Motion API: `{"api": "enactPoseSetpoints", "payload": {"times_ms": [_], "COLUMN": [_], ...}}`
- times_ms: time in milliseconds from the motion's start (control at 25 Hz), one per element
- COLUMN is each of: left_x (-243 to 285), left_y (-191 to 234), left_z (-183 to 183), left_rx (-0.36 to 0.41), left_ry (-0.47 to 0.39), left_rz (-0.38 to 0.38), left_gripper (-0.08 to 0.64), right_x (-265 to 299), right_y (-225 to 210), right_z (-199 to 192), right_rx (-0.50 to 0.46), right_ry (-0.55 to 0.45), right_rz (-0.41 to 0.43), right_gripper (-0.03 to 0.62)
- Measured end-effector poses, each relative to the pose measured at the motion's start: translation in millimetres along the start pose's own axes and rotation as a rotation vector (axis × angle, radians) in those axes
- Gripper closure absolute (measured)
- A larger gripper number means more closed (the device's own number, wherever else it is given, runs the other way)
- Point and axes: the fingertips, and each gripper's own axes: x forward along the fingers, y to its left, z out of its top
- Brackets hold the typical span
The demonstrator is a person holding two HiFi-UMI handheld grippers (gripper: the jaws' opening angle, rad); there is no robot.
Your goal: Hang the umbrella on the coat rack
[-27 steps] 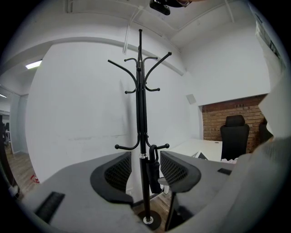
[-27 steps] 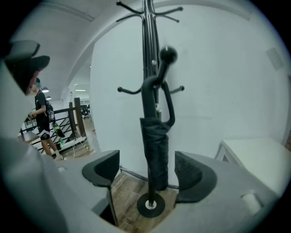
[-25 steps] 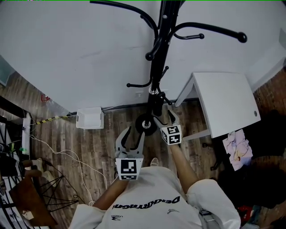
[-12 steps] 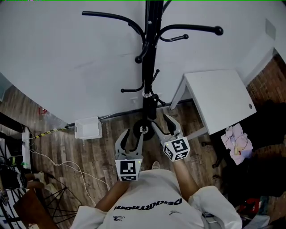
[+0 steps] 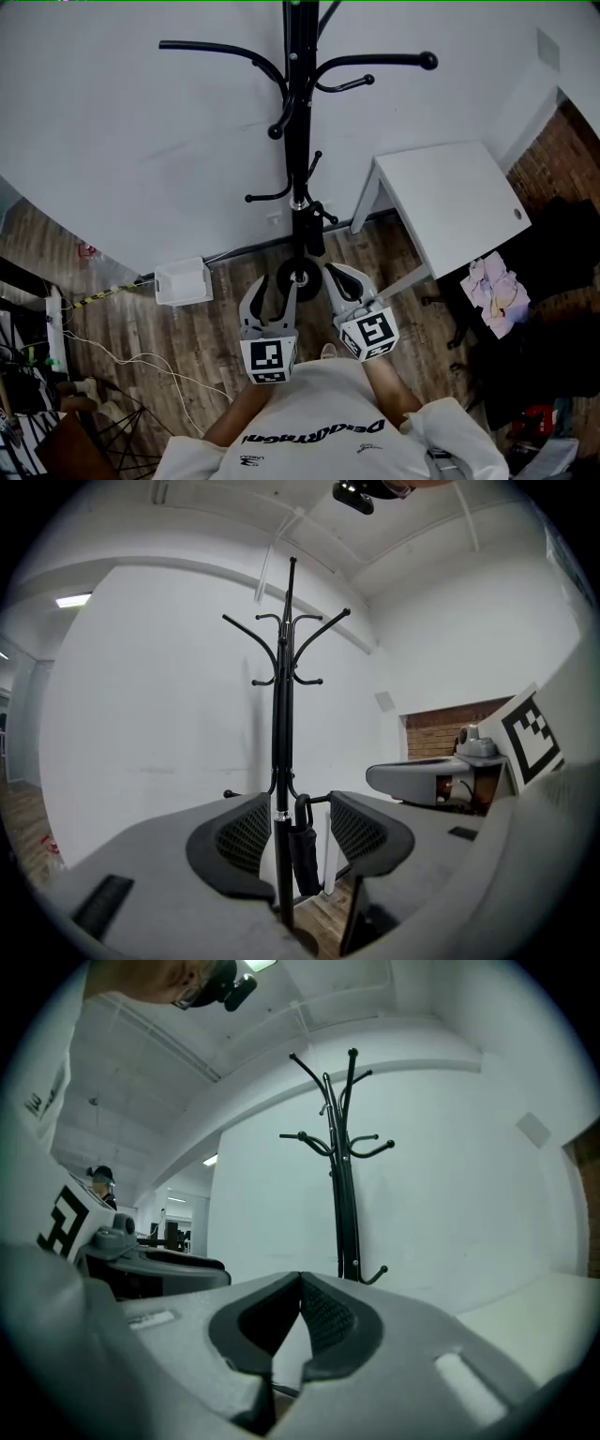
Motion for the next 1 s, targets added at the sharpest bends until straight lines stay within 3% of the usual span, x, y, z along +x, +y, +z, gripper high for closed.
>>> {"api": "enactPoseSetpoints", "payload": {"times_ms": [280,560,1000], "left_x": [-4,-3,1], "left_y": [-10,-10,-11], "left_z": [5,8,-1], "left_rx": [-0.024,-0.021,-0.011], "left_ry": [-0.015,-0.019,0.0], "left_rz": [-0.014,0.001,0.006], "left_gripper": [0.393,0.561,0.563], "right_x": [-17,-22,-23], "right_y": [2,0,4], "right_z": [-2,-2,-5], "right_rx": [0.022,0.032,0.022], "right_ry": [-0.011,-0.021,-0.016], "right_rz": [-0.045,-0.069,-0.051], "right_gripper": [0.595,0.595,0.597]}}
